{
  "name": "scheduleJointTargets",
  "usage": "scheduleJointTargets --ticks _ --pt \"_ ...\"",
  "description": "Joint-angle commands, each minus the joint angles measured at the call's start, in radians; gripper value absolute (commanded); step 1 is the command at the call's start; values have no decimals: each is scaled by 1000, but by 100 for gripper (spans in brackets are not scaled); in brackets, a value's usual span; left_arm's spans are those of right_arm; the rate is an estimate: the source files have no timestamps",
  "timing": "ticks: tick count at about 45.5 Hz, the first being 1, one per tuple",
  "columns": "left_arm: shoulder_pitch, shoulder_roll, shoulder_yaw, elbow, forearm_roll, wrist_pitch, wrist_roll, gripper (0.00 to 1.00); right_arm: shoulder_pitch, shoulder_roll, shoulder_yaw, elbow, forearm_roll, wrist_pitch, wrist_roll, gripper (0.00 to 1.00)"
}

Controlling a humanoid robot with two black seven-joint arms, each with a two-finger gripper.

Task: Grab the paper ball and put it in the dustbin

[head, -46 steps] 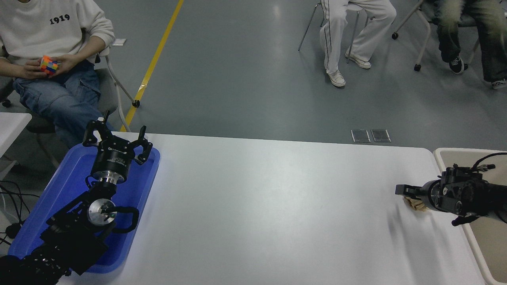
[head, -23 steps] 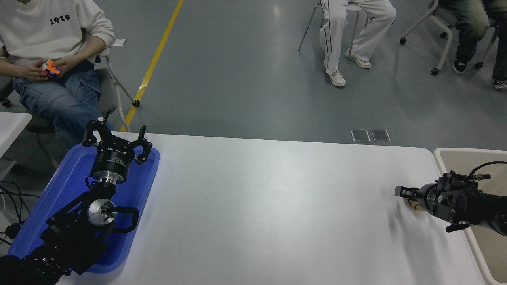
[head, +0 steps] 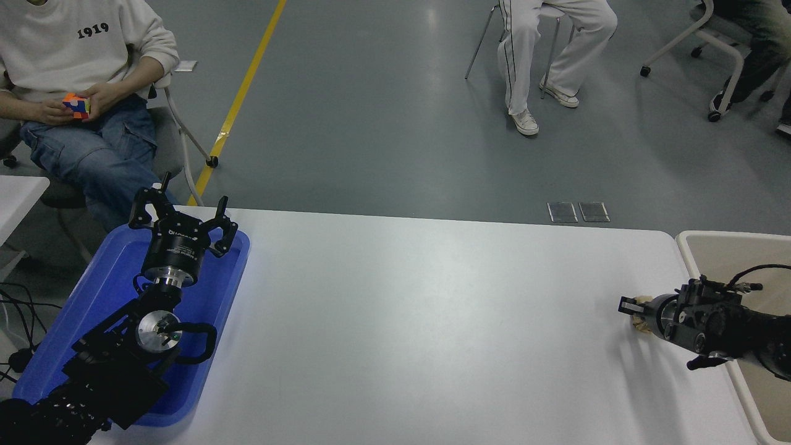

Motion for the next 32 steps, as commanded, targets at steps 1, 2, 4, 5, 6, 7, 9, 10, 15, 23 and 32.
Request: scheduleJointTargets --ticks 1,2,4,5,6,7,9,10,15,23,32 --pt "0 -1 1 0 0 0 1 100 -6 -7 9 9 49 4 0 0" --pt "0 1 0 0 0 0 0 100 -4 -7 9 11 58 5 0 0" --pt "0 -1 0 0 0 0 0 100 5 -9 9 14 74 7 1 0" --pt "0 -1 1 0 0 0 1 100 8 -9 9 15 75 8 1 0" --pt "0 -1 1 0 0 0 0 100 11 -10 9 17 75 8 1 0" --pt "-2 -1 0 0 0 0 0 100 16 -12 9 20 75 8 0 0" --pt "0 1 0 0 0 0 1 100 28 -21 7 40 75 8 1 0" --pt "0 -1 0 0 0 0 1 100 37 -33 7 52 74 10 1 0" --pt "0 -1 0 0 0 0 1 100 97 -101 6 146 60 10 1 0" --pt "0 1 0 0 0 0 1 100 198 -182 -13 287 11 12 1 0" --pt "0 -1 1 0 0 0 1 100 332 -295 -17 497 -153 22 1 0"
